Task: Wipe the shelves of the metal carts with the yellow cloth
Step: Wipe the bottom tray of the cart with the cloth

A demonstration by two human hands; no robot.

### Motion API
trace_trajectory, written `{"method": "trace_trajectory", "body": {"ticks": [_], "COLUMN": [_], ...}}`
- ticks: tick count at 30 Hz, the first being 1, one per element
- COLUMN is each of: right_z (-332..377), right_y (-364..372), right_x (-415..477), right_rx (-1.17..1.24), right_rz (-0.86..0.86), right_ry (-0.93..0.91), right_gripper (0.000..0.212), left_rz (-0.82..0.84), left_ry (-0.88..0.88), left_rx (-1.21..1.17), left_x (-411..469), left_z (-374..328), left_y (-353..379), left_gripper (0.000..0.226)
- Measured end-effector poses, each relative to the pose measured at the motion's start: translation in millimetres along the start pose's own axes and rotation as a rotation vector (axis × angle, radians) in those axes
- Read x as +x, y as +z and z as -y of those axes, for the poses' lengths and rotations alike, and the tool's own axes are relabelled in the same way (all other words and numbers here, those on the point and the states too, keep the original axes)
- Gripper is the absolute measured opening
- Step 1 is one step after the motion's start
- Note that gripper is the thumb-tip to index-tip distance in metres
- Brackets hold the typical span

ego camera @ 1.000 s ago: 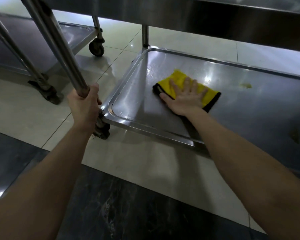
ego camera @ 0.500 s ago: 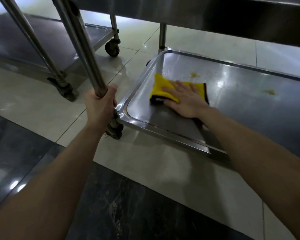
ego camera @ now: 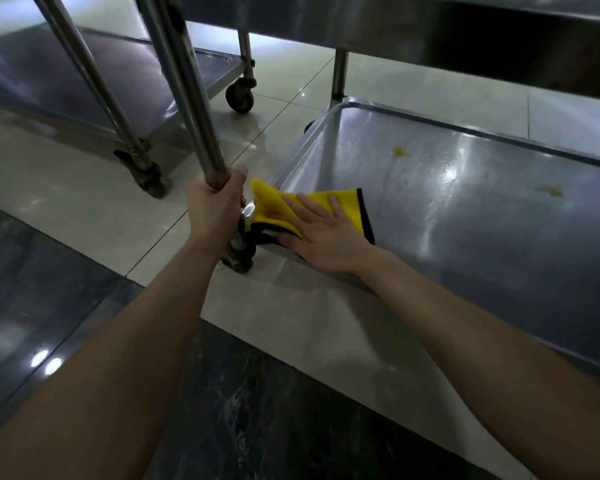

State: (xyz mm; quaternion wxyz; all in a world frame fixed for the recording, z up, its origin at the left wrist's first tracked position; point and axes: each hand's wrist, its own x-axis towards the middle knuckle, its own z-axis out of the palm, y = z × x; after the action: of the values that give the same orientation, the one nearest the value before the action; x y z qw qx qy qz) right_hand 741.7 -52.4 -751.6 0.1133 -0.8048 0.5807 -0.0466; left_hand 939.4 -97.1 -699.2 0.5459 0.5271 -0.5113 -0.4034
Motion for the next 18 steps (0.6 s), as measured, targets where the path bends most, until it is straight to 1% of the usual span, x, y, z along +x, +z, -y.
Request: {"method": "trace_trajectory", "body": {"ticks": [3, 5, 8, 11, 14, 16, 18], "right_z": [-26, -54, -104, -135, -133, -115, -90], "right_y": [-6, -13, -28, -35, -35, -35, -34], "right_x": [-36, -52, -54, -23, 26, 58, 81], "right_rx": [0.04, 0.019, 0.003, -0.013, 0.008, 0.03, 0.037], "right_rz": [0.01, -0.014, -0.047, -0.082, -0.109, -0.1, -0.085], "right_ry": [-0.032, 0.014, 0.201, 0.382, 0.472, 0.472, 0.433], "right_gripper": [0.063, 0.069, 0.071, 0.069, 0.071, 0.074, 0.074], "left_rz": [-0.004, -0.011, -0.007, -0.009, -0.026, -0.047, -0.063], "left_ry": [-0.023, -0.039, -0.04, -0.031, -0.033, -0.032, -0.031], "left_rx": [0.014, 0.013, 0.013, 0.002, -0.012, -0.016, -0.015], "left_x": [1, 2, 3, 4, 4, 4, 4], "left_z": [0, -1, 1, 3, 6, 8, 8], "left_y": [0, 0, 1, 1, 2, 4, 5], "left_gripper": [0.036, 0.033, 0.033, 0.033, 0.033, 0.034, 0.034]}}
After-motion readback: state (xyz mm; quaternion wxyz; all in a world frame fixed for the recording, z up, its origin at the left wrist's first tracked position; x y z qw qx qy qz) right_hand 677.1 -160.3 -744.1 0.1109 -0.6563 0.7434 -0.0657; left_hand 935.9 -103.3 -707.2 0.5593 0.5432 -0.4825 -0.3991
